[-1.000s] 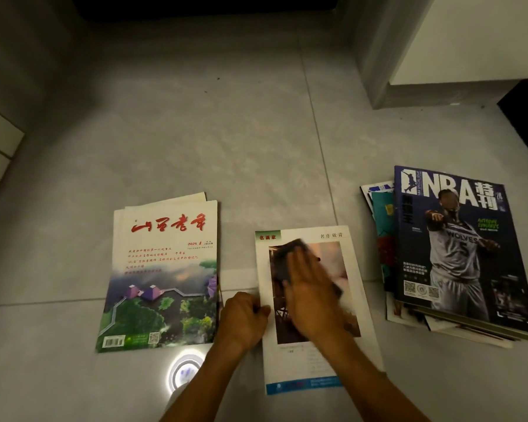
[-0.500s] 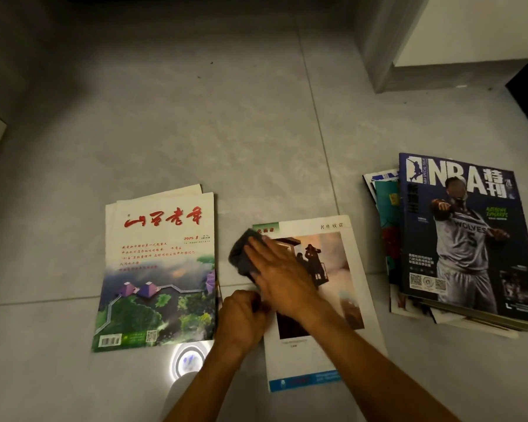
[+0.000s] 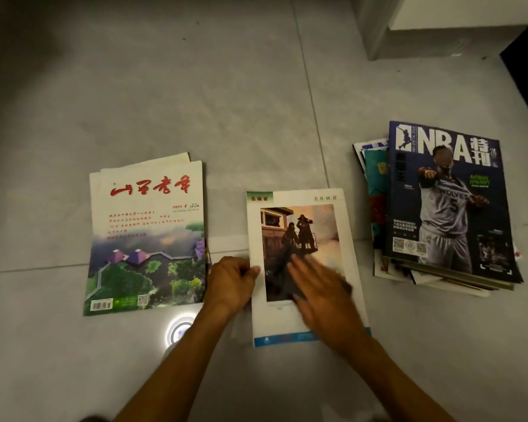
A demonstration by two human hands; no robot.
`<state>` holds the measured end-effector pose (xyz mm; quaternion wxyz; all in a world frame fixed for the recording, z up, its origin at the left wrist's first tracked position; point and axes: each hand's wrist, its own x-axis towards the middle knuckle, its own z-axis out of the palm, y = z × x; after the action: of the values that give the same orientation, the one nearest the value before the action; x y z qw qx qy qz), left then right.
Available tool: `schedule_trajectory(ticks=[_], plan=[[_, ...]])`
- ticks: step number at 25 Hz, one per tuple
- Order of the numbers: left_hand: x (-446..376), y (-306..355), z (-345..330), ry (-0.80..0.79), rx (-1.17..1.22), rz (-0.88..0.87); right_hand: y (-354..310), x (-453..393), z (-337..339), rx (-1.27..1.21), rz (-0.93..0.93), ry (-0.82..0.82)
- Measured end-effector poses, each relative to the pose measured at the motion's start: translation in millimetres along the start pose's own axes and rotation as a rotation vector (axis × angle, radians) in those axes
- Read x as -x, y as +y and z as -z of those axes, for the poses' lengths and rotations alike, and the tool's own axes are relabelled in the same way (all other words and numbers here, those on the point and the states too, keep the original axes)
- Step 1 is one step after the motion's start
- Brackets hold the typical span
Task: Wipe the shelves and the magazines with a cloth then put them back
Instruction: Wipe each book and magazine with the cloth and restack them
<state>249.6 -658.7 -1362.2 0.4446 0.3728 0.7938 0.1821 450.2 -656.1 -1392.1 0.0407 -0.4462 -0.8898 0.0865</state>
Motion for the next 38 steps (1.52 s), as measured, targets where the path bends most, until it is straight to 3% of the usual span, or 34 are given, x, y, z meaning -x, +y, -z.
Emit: schedule_trajectory(ticks=[3,4,5,8,10,11,14,16,17,21,22,25,26,29,31,32,35,38], plan=[[2,0,-2,0.007,-0.002,0.014,34,25,12,-0.103,-0.481,0.084],[3,1,-2,0.016,-0.006,0.015,17,27,6,-0.088,-0.544,0.096],[4,1,-2,0.022,-0.009,0.016,-12,27,-4,-0.07,-0.494,0.044],[2,1,0,0.032,-0.037,-0.015,-96,34,-24,-0.056,-0.059,-0.022],[2,0,0,0.026,-0.054,-0.035,-72,36,-17,-0.059,0.058,0.009],[2,-2,-1,0.025,-0.046,-0.033,-48,41,-14,-0.029,0.01,0.03],[3,-4,-4,0.042,-0.036,-0.027,25,58,3,-0.165,-0.41,0.032],[2,-4,-7,0.063,-0.044,-0.022,26,45,0,-0.192,-0.62,0.086],[3,-2,-9,0.062,-0.041,-0.014,11,36,-3,-0.149,-0.611,0.075],[2,6,-3,0.014,-0.025,0.067,-68,18,-16,-0.177,-0.08,-0.087],[-2,11,3,-0.022,0.026,0.091,-67,20,-13,-0.253,-0.034,-0.098],[-7,35,13,-0.156,0.346,0.142,-35,33,1,-0.481,-0.013,-0.103],[-8,41,11,-0.165,0.355,0.099,-28,35,11,-0.59,-0.061,-0.092],[0,53,1,-0.104,0.278,-0.03,-9,19,38,-0.93,-0.395,0.008],[12,55,2,-0.105,0.373,-0.127,4,-11,65,-0.892,-0.543,0.224],[18,57,6,-0.112,0.416,-0.17,6,-30,81,-0.84,-0.533,0.335],[33,68,19,-0.151,0.436,-0.308,-8,-84,135,-0.657,-0.349,0.524],[42,76,29,-0.159,0.408,-0.387,-19,-109,159,-0.304,-0.081,0.489]])
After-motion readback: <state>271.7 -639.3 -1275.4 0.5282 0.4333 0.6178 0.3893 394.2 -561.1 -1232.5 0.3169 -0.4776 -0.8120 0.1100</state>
